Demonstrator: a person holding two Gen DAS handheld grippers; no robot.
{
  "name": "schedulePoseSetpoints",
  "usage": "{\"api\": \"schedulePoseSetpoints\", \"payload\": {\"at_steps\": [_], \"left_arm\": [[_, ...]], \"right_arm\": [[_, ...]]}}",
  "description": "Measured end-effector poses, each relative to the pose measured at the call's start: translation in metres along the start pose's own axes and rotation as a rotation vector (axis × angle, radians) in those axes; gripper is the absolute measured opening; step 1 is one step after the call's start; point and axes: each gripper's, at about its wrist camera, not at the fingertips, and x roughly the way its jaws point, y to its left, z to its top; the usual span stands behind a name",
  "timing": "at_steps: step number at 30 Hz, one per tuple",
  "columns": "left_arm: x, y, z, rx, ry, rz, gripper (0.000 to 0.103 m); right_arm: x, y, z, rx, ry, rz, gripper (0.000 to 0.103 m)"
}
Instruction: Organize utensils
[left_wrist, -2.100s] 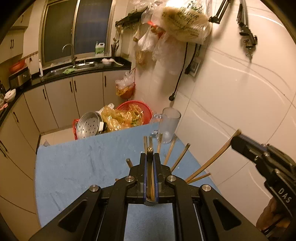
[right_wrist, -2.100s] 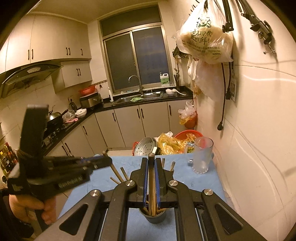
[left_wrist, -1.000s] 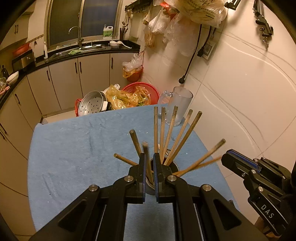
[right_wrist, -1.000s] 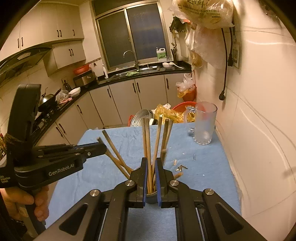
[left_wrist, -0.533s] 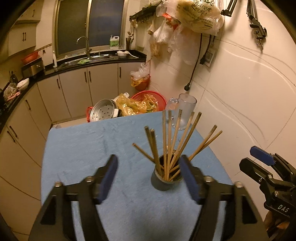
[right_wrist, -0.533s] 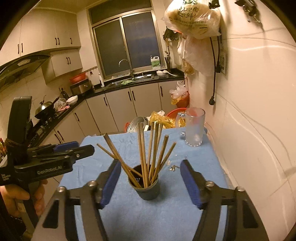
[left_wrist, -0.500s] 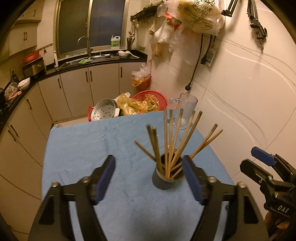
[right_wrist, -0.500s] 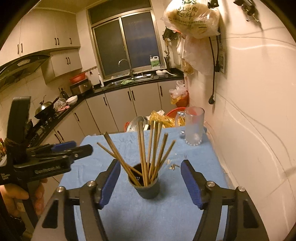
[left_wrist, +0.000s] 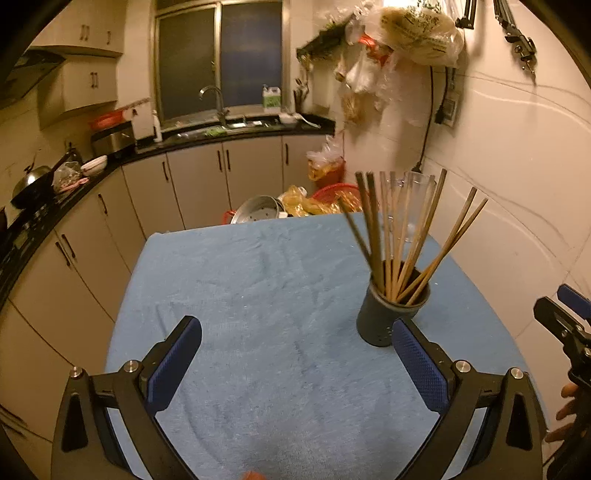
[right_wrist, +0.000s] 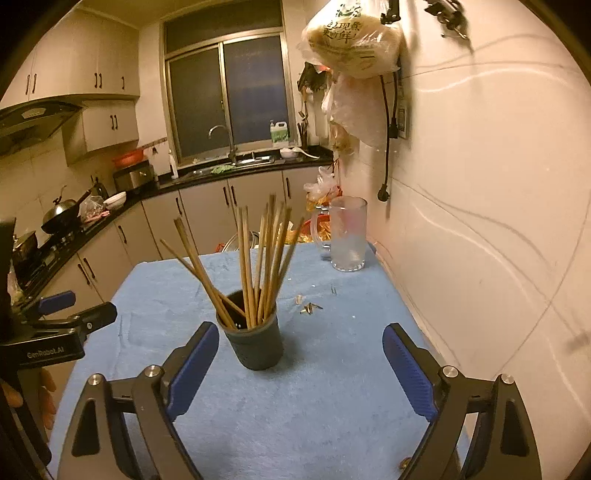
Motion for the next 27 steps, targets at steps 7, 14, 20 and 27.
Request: {"api": "schedulePoseSetpoints", "payload": {"at_steps": [7, 14, 20, 27], "left_arm": [[-0.001, -0.004, -0.040, -0.020, -0.184, 0.080, 0.102], [-0.032, -0.019, -0.077, -0.014, -0.244, 0.095, 0.102], [-0.067, -0.031, -0.099, -0.001, -0.271, 0.092, 0.102], [-0.103, -0.030, -0.107, 0.002, -0.331, 0.082, 0.102]], "right_arm": [[-0.007, 0.001, -0.042, -0.022, -0.106, 0.024, 0.093], [-0.045, 0.005, -0.078, -0.065, -0.224, 0.012, 0.094], [-0.077, 0.008, -0.092, -0.061, -0.250, -0.010, 0.095], [-0.111, 0.009, -0.095, -0.033, -0.296, -0.046, 0.096]]}}
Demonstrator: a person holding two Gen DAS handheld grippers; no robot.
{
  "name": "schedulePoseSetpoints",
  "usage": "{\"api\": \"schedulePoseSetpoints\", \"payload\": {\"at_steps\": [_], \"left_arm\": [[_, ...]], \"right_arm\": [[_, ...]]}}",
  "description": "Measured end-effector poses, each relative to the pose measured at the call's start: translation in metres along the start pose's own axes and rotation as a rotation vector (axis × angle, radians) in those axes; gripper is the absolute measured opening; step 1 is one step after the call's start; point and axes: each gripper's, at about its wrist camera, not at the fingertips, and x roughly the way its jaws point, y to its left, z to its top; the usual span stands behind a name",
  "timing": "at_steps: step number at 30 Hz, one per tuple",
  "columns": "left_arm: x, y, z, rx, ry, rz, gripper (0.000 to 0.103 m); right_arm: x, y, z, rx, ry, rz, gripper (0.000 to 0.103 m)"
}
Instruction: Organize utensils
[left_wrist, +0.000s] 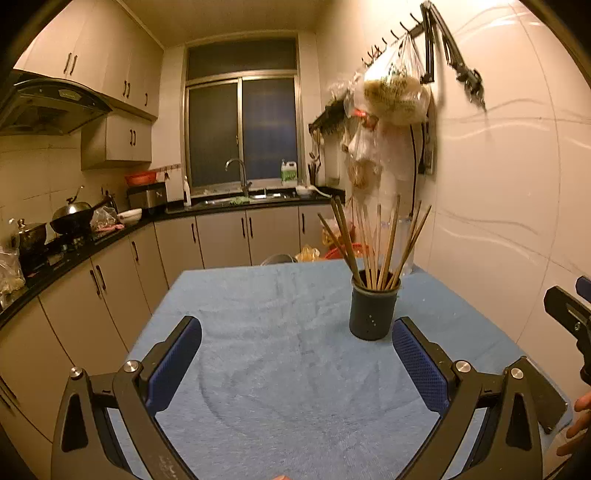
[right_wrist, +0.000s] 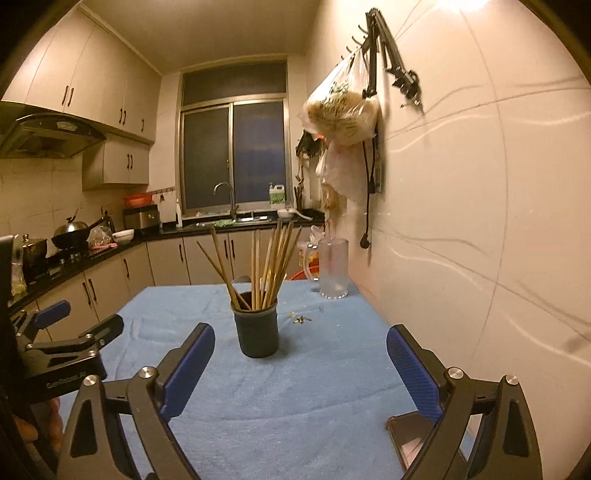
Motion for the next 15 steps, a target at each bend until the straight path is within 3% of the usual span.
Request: {"api": "schedulePoseSetpoints", "payload": {"at_steps": [15], "left_arm": [[-0.046, 0.006, -0.004, -0.007, -0.050, -0.005, 0.103]], "right_arm": [[-0.042, 0.009, -0.003, -0.004, -0.030, 0.019, 0.097]]}}
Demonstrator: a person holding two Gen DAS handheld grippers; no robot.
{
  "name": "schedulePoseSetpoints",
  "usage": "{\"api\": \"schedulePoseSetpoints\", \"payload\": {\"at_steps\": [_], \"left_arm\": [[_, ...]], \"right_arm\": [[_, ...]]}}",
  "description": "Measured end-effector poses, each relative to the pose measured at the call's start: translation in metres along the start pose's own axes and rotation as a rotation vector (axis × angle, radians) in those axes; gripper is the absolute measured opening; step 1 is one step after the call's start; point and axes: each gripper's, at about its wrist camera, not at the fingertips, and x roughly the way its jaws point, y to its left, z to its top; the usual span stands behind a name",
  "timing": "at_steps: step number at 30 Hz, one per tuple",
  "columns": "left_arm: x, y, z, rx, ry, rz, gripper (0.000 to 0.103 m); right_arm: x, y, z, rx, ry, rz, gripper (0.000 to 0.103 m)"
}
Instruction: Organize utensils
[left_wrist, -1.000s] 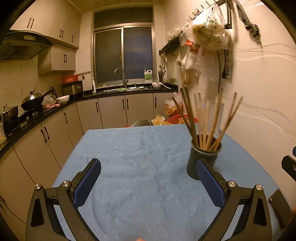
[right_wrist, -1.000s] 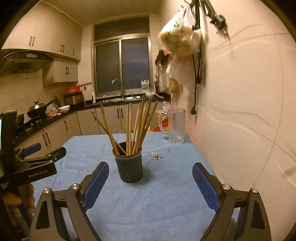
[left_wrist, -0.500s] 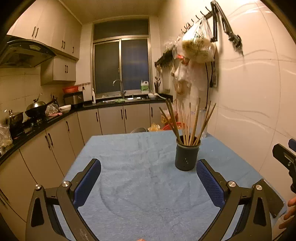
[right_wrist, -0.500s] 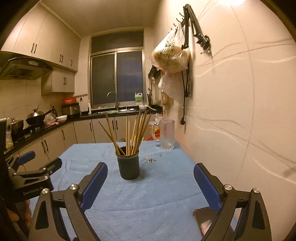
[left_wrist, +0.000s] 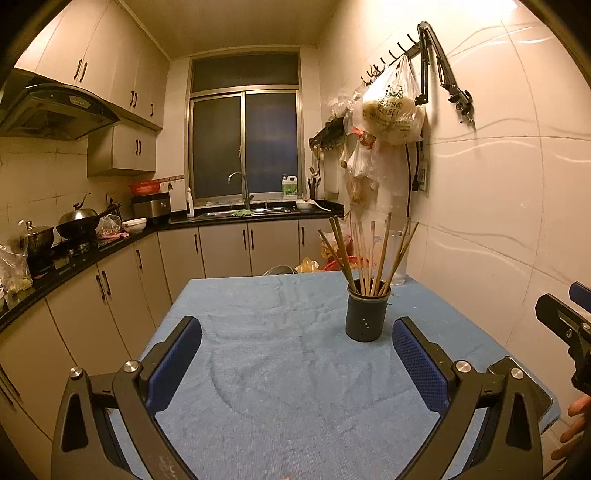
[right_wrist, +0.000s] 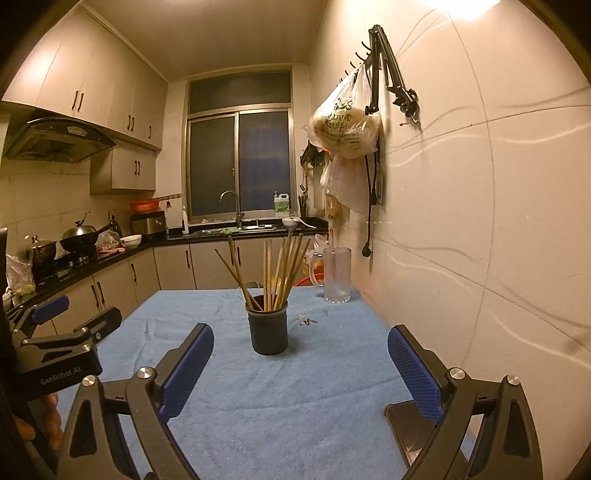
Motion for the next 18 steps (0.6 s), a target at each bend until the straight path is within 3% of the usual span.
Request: {"api": "schedulePoseSetpoints", "payload": {"at_steps": [18], "left_arm": [[-0.012, -0.004, 0.002, 0.015, -0.026, -0.005, 0.103]], "right_arm": [[-0.011, -0.001, 0.000, -0.004, -0.022, 0.007, 0.097]]}}
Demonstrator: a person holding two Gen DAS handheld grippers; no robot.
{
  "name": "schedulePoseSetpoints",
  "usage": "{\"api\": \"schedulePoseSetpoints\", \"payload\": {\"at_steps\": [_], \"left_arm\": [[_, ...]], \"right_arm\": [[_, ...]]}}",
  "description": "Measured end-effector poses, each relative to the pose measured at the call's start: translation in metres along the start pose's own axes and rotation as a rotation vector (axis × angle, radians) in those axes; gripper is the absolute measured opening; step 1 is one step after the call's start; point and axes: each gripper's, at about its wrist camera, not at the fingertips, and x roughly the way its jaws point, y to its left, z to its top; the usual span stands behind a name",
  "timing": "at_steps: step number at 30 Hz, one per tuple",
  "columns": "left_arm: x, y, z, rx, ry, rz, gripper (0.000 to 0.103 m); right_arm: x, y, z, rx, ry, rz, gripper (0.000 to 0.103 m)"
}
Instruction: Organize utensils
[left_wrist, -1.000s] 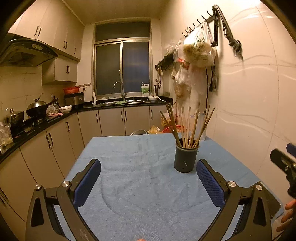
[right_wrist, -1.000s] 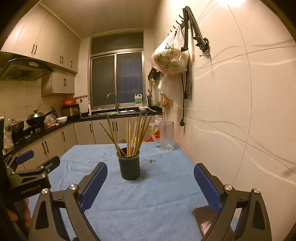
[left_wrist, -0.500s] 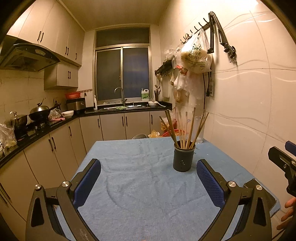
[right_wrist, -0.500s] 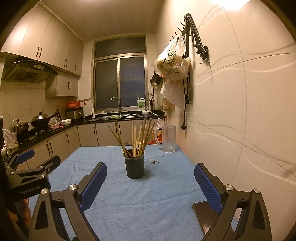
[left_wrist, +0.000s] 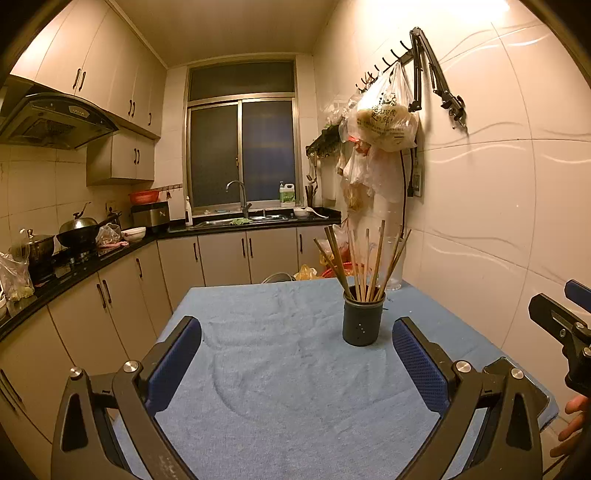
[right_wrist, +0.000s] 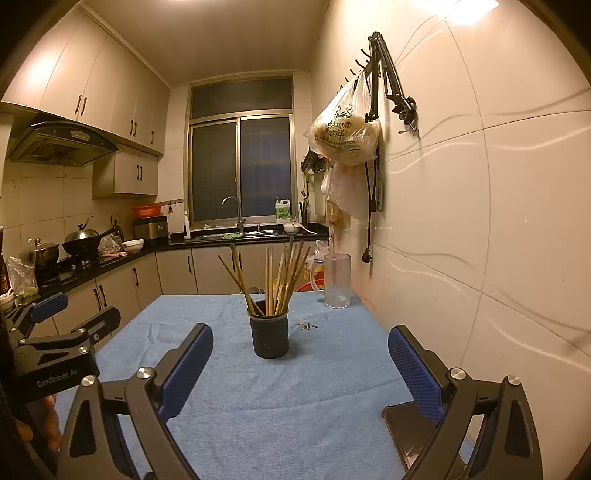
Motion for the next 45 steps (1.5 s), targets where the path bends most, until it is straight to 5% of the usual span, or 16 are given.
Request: {"api": "schedulePoseSetpoints", "payload": {"at_steps": [39, 45], "left_arm": [[0.009, 0.009, 0.000, -0.033, -0.010, -0.005, 0.103], [0.025, 0.016, -0.005, -0.060, 0.050, -0.024, 0.103]], "right_arm": [[0.018, 0.002, -0.002, -0.011, 0.013, 0.006, 0.097], [0.028, 0.003, -0.006, -0.013, 0.032, 0.008, 0.097]]}}
